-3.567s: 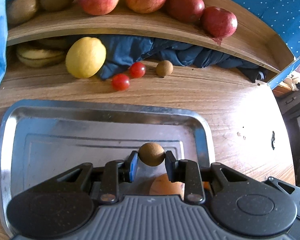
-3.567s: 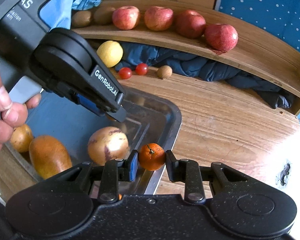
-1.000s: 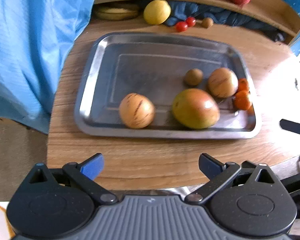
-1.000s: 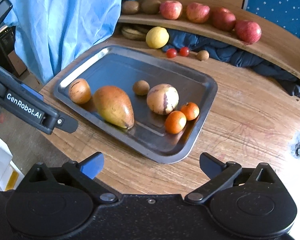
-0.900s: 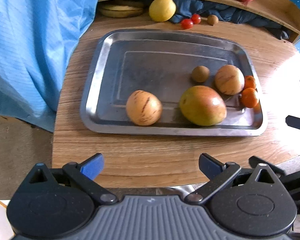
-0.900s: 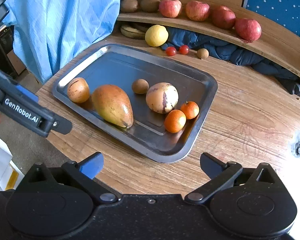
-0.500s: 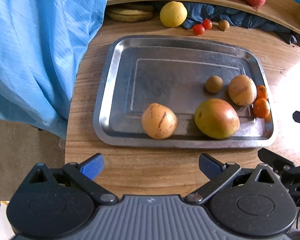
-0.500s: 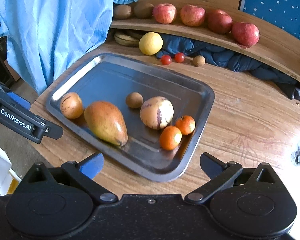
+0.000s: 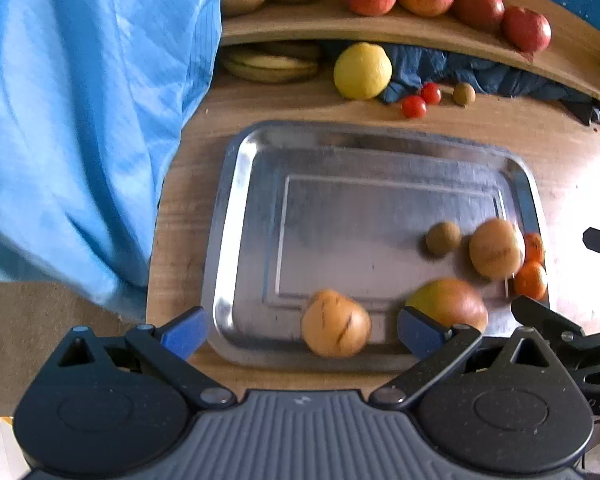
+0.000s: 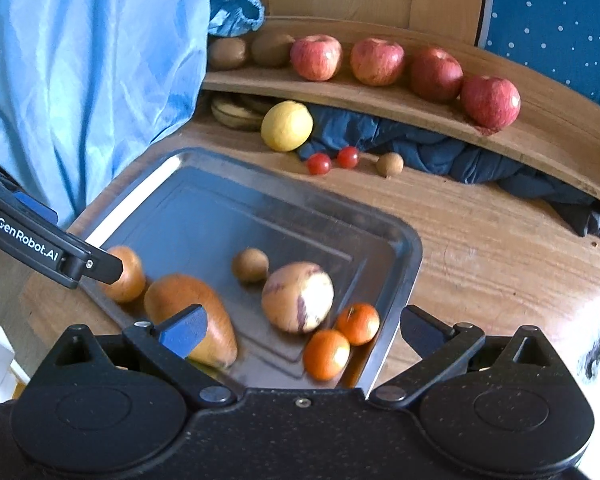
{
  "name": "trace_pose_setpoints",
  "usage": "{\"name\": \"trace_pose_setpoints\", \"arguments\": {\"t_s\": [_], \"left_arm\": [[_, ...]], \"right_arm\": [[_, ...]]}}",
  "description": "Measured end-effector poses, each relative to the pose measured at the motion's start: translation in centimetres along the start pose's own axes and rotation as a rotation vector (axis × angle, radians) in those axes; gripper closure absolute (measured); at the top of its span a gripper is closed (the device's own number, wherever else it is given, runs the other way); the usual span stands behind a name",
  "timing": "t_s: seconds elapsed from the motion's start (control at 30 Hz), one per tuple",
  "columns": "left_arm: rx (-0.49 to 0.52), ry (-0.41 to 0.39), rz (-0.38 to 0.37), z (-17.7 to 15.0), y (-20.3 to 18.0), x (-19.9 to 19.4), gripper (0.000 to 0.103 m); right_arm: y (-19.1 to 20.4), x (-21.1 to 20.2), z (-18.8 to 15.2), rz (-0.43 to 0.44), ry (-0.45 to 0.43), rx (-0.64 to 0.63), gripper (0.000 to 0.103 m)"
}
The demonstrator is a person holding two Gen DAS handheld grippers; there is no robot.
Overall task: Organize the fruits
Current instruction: 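Move both tools back toward the lemon and cherry tomatoes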
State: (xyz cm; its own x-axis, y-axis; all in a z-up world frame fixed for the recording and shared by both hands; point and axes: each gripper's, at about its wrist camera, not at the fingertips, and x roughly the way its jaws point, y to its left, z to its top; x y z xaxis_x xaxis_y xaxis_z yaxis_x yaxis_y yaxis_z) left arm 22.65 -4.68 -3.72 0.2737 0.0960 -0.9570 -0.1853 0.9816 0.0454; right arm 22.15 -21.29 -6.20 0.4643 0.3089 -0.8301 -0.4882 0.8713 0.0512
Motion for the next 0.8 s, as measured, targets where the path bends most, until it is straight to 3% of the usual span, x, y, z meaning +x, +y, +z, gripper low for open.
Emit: {"name": "trace_pose_setpoints", "arguments": {"t_s": [0.8], "left_arm": [[0.04, -0.072, -0.046, 9.2, -0.8, 3.7, 0.001]], "right_arm": [[-1.1, 5.0, 4.7, -0.054, -0.018, 0.041, 0.001]]}}
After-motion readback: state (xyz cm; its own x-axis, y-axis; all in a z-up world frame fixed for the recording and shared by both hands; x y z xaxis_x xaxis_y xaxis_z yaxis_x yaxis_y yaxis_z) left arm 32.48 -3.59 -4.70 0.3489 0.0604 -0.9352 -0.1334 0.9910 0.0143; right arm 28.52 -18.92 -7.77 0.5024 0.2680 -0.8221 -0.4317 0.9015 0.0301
